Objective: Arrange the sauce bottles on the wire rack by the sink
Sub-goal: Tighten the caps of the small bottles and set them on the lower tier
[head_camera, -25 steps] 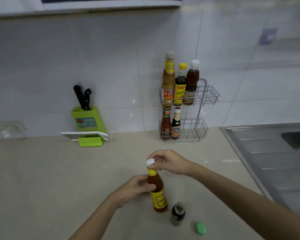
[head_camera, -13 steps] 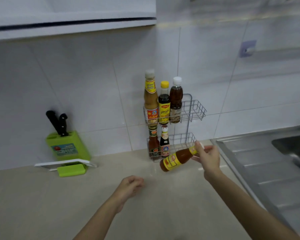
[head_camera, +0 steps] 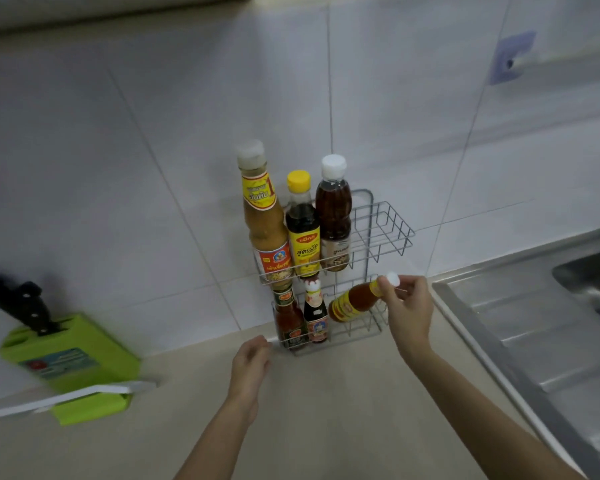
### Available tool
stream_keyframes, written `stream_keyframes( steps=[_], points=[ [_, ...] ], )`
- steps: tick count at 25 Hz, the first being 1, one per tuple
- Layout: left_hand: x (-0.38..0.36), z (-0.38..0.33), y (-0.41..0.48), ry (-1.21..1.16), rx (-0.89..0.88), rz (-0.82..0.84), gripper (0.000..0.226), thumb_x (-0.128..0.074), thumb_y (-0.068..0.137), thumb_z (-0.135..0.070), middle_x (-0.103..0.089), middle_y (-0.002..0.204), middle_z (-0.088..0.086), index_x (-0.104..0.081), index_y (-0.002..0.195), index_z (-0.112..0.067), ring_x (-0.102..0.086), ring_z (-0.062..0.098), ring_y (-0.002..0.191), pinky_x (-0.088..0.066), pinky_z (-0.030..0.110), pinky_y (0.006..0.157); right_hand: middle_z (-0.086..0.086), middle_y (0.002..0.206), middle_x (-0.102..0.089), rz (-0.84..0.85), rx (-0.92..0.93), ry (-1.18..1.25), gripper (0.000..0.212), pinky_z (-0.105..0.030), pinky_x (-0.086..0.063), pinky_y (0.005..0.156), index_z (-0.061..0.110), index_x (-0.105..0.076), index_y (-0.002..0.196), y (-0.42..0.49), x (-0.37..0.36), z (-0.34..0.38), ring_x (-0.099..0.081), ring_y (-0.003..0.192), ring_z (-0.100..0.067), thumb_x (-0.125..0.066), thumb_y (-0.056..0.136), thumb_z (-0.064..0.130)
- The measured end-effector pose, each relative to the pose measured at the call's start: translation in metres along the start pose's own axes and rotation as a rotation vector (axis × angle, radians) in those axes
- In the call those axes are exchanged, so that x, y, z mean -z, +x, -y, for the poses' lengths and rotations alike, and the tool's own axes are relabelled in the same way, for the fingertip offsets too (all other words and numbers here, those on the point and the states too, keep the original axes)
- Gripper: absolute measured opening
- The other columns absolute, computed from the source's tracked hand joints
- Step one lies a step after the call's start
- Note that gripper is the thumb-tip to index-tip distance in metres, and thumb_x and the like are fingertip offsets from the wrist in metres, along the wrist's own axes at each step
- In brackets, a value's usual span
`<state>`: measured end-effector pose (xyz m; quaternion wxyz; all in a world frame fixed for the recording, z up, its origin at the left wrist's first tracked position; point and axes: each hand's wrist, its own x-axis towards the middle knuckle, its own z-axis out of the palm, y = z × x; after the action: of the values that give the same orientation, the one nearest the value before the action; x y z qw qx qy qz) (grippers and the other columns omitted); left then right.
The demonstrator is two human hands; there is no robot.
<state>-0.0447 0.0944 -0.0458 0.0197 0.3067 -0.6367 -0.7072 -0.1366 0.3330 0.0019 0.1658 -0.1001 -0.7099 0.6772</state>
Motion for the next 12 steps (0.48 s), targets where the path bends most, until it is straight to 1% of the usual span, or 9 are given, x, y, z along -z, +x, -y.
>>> stream_keyframes(
  steps=[2,4,5,6,8,9,11,12],
  points=[
    [-0.011,-0.006,0.003,-0.004,0.024,0.082,0.041,-0.047,0.099,-0.026,-0.048,0.139,-0.002,-0.044,0.138,-0.012,-0.043,0.020,0.134,-0.032,0.037,0.117,0.006,0.083,-0.065,0.083,0.044,-0.068,0.026,-0.034,-0.056,0.072,0.009,-0.056,0.096,0.004,-0.011,-0.005,-0.066,0.082,-0.014,-0.072,0.083,0.025],
    [-0.022,-0.012,0.001,0.013,0.048,0.199,0.051,-0.032,0.102,-0.041,-0.040,0.136,-0.012,-0.031,0.148,-0.018,-0.035,0.014,0.139,-0.022,0.036,0.121,0.003,0.084,-0.068,0.173,0.083,-0.097,0.024,-0.033,-0.055,0.070,0.009,-0.057,0.096,0.011,-0.017,-0.010,-0.067,0.082,-0.014,-0.072,0.083,0.024],
    [-0.026,-0.013,0.001,0.027,0.061,0.230,0.054,-0.025,0.102,-0.046,-0.040,0.135,-0.012,-0.028,0.149,-0.021,-0.031,0.012,0.141,-0.019,0.035,0.122,0.001,0.086,-0.070,0.228,0.096,-0.111,0.023,-0.035,-0.056,0.071,0.010,-0.058,0.096,0.015,-0.019,-0.013,-0.068,0.083,-0.015,-0.072,0.083,0.023],
    [-0.030,-0.012,0.001,0.037,0.072,0.241,0.056,-0.021,0.101,-0.049,-0.039,0.140,-0.011,-0.026,0.150,-0.023,-0.029,0.012,0.143,-0.018,0.034,0.122,-0.001,0.088,-0.071,0.292,0.107,-0.134,0.021,-0.036,-0.057,0.073,0.012,-0.058,0.095,0.019,-0.021,-0.016,-0.069,0.085,-0.017,-0.071,0.084,0.024],
    [-0.033,-0.008,0.002,0.047,0.064,0.236,0.058,-0.018,0.099,-0.054,-0.034,0.152,-0.009,-0.023,0.150,-0.028,-0.025,0.012,0.146,-0.016,0.034,0.122,-0.002,0.091,-0.071,0.421,0.128,-0.204,0.019,-0.037,-0.057,0.075,0.016,-0.057,0.095,0.023,-0.026,-0.018,-0.069,0.087,-0.019,-0.070,0.085,0.025],
    [-0.034,-0.007,0.001,0.066,0.055,0.236,0.058,-0.017,0.098,-0.056,-0.030,0.155,-0.009,-0.021,0.150,-0.031,-0.023,0.011,0.146,-0.015,0.034,0.122,-0.003,0.092,-0.071,0.480,0.133,-0.228,0.019,-0.037,-0.057,0.075,0.017,-0.056,0.096,0.026,-0.030,-0.020,-0.069,0.088,-0.019,-0.069,0.085,0.025],
    [-0.035,-0.007,0.001,0.097,0.035,0.242,0.056,-0.017,0.098,-0.057,-0.028,0.157,-0.011,-0.020,0.150,-0.036,-0.022,0.011,0.147,-0.016,0.036,0.122,-0.006,0.097,-0.071,0.608,0.145,-0.245,0.022,-0.038,-0.058,0.078,0.015,-0.055,0.101,0.032,-0.040,-0.018,-0.068,0.091,-0.020,-0.068,0.087,0.026],
    [-0.035,-0.008,0.001,0.103,0.028,0.244,0.055,-0.017,0.098,-0.056,-0.029,0.157,-0.011,-0.020,0.150,-0.037,-0.022,0.010,0.146,-0.016,0.036,0.122,-0.007,0.101,-0.070,0.659,0.151,-0.255,0.027,-0.037,-0.058,0.078,0.012,-0.055,0.106,0.036,-0.044,-0.018,-0.068,0.093,-0.021,-0.067,0.087,0.027]
  ],
)
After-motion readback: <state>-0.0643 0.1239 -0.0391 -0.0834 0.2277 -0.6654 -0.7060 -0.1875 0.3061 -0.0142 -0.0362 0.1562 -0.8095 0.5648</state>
